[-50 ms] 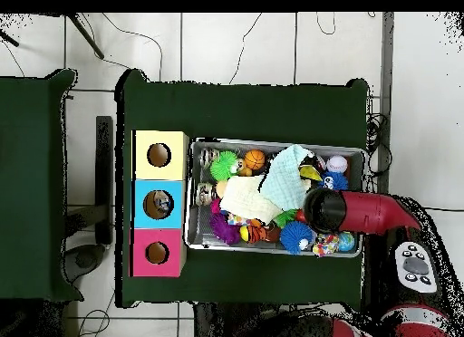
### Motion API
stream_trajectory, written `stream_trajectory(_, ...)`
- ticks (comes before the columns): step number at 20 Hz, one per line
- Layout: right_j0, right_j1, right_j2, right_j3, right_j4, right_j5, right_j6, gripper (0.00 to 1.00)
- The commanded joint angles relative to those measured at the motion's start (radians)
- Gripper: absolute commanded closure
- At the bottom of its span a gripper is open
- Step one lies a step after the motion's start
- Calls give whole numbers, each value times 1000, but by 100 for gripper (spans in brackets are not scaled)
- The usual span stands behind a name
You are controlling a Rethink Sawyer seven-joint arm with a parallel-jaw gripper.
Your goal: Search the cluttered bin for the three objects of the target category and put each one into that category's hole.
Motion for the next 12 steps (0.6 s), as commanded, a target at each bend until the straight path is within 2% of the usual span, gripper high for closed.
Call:
stream_trajectory(1, -59, 18, 53, 12, -107, 78, -206, 0)
stream_trajectory(4, -50, -10, 38, 17, -115, 80, -197, 0)
stream_trajectory(12, -14, -3, 18, 1, -144, 79, -150, 0)
